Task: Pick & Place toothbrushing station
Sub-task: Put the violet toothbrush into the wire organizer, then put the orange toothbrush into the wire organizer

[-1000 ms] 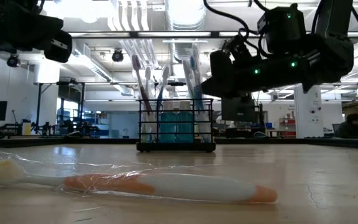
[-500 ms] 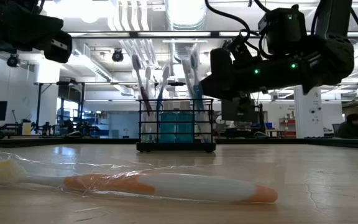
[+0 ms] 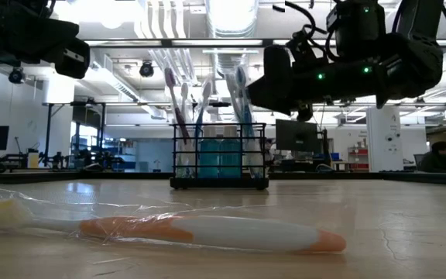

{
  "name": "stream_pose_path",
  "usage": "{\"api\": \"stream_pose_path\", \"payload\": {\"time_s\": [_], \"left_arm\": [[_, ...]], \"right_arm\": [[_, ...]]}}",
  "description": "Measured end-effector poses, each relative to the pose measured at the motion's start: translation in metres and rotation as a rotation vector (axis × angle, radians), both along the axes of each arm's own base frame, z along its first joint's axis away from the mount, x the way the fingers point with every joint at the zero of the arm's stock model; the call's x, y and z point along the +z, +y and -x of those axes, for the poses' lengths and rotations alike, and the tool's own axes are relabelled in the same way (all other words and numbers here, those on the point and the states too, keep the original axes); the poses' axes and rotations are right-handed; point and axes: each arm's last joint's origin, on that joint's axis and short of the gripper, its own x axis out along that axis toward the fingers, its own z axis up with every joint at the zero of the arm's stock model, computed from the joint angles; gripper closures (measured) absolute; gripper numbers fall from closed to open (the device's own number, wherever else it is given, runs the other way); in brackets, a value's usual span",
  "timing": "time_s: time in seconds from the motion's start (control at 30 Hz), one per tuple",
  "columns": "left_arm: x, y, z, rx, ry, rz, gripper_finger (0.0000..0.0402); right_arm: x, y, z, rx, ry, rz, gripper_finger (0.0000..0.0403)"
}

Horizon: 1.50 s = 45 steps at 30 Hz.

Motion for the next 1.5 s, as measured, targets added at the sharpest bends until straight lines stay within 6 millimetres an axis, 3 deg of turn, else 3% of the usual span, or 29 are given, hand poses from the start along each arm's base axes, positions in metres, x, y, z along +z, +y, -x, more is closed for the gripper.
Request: {"api": "stream_pose_path", "payload": {"time_s": [0.2,0.7,0.9,1.17,1.3,1.5], "left_arm": [[0.000,0.000,0.000,-0.001,0.001,0.000,0.0390],[0.000,0.000,0.000,0.000,0.001,0.001,0.0390],[0.000,0.000,0.000,0.000,0.005,0.013,0.0390],[0.000,0.000,0.000,-0.002,0.013,0.037,0.0390],[0.000,0.000,0.000,-0.009,0.015,0.037,0.0390],[-0.001,0.000,0.000,-0.008,0.019,0.034,0.0390]], "right_arm": [[0.003,0.000,0.001,0.000,-0.004,0.001,0.0247],[-0.006,0.001,0.001,0.003,0.076,-0.018,0.0368],[-0.001,0.003,0.002,0.036,0.062,-0.023,0.0352],[0.021,0.008,0.007,0.054,0.009,-0.028,0.0292],[0.039,0.007,0.017,0.048,0.070,-0.024,0.0268],[0.087,0.021,0.034,0.100,0.162,-0.013,0.0258]]}}
